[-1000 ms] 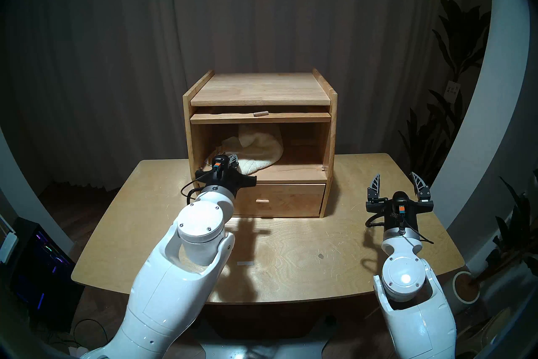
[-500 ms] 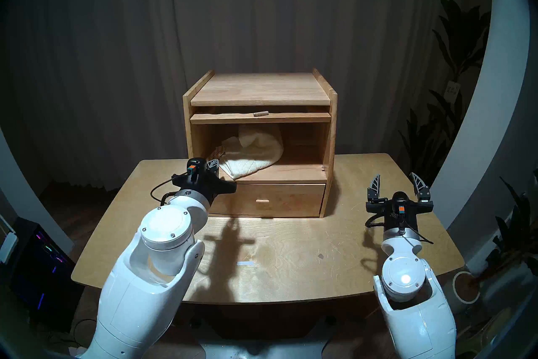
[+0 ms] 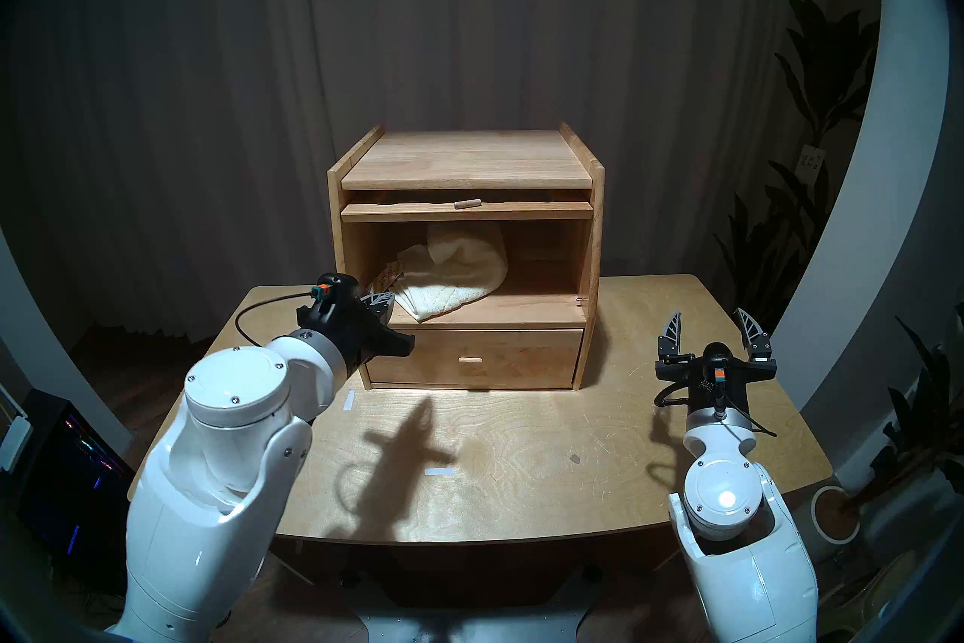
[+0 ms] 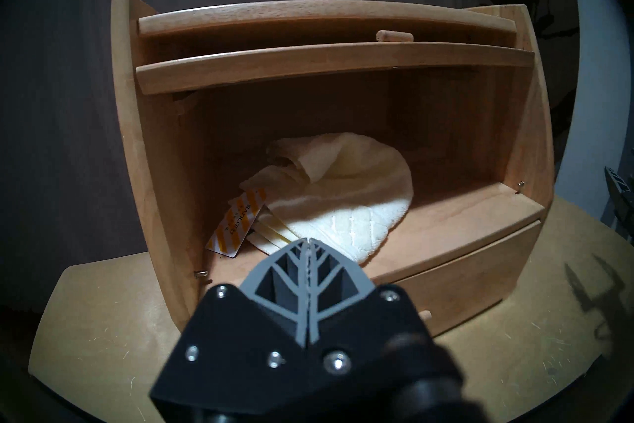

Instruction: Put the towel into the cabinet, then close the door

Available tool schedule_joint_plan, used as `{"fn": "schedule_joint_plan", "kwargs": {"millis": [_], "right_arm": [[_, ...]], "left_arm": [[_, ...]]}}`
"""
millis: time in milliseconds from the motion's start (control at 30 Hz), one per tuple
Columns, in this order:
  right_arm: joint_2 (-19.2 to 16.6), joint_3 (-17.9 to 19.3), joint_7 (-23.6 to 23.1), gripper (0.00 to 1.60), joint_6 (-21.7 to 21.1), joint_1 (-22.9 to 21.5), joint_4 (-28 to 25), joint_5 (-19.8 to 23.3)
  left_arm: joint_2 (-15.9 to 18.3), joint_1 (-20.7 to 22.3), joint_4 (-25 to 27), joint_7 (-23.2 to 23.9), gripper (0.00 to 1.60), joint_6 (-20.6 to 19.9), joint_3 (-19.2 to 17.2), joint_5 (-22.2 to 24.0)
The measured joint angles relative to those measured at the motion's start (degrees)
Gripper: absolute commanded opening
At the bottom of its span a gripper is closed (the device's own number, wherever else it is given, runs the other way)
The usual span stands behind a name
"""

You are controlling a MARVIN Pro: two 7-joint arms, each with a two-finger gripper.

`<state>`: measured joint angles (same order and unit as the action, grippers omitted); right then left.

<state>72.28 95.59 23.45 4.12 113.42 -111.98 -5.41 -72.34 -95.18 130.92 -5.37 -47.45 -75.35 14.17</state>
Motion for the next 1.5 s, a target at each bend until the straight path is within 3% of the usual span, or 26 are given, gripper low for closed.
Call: {"fn": "schedule_joint_plan", "kwargs": {"millis": [200,600,967,1267,1500], "right_arm": [[-0.1,0.0,0.1,1.60,0.0,0.0,-0.1,0.1],[-0.3,-0.1,0.2,1.60,0.0,0.1,-0.3,0.2],[-0.5,-0.2,0.3,1.60,0.0,0.2,-0.4,0.4],[-0.7,-0.2,0.4,1.60,-0.1,0.3,-0.5,0.5],[-0.8,-0.3,0.5,1.60,-0.1,0.3,-0.5,0.6]], "left_arm": [[-0.4,3.4,-2.8,3.4,0.00,-3.0,-0.2,0.1],[-4.5,9.9,-13.4,3.3,0.00,-1.1,6.7,-5.2],[-5.4,13.8,-15.8,2.8,0.00,-1.3,6.9,-6.0],[-1.1,12.8,-12.3,7.3,0.00,-6.9,6.5,-4.9],[2.3,9.5,-11.2,8.6,0.00,-7.6,5.2,-4.5]]}}
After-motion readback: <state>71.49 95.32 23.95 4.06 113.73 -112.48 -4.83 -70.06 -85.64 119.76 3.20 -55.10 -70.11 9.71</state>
